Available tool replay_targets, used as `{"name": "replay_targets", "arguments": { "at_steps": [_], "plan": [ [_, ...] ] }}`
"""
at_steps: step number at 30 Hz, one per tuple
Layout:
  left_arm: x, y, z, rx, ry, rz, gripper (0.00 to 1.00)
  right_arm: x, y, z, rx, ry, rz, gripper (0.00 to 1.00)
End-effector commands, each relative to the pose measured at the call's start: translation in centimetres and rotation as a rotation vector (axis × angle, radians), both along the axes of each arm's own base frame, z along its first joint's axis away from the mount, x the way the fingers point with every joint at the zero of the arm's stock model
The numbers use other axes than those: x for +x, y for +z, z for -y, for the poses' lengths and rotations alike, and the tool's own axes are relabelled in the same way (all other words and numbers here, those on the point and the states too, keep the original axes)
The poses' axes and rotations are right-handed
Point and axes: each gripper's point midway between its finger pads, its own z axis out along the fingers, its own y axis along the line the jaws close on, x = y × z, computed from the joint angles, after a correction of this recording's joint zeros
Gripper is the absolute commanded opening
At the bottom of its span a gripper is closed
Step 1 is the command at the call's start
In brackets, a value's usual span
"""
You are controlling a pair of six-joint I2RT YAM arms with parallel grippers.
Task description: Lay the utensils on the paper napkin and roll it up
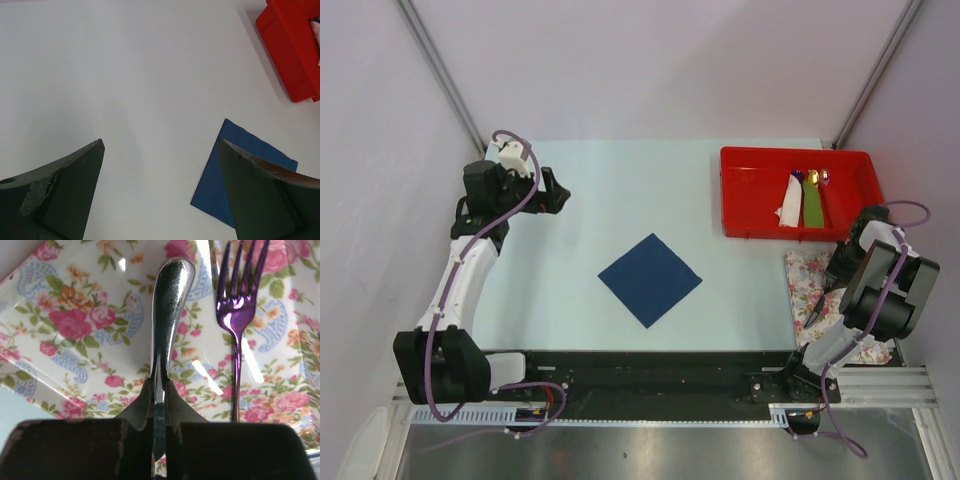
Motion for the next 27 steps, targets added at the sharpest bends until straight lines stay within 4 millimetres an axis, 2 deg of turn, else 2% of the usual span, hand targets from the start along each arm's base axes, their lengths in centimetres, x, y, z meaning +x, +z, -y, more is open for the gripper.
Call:
{"name": "replay_targets", "arguments": {
  "at_steps": [1,12,21,27],
  "plan": [
    [0.8,2.2,0.4,0.01,-0.028,0.071,1.0,0.1,2.6,0.3,-0.037,-0.013,0.068,0.0],
    [1.2,2.1,0.6,0.005,-0.039,0.073,1.0,0.1,4.1,0.3,-0.074,0.052,0.116,0.0],
    [1.3,1.9,0.7,-0.001,-0.043,0.072,1.0,1.4,6.5,-0.4,-0.17,0.172,0.215,0.0],
    [1.5,1.7,0.8,-0.002,-0.048,0.068,1.0,3.4,7.9,-1.8,-0.23,0.298,0.297,0.0]
  ]
}}
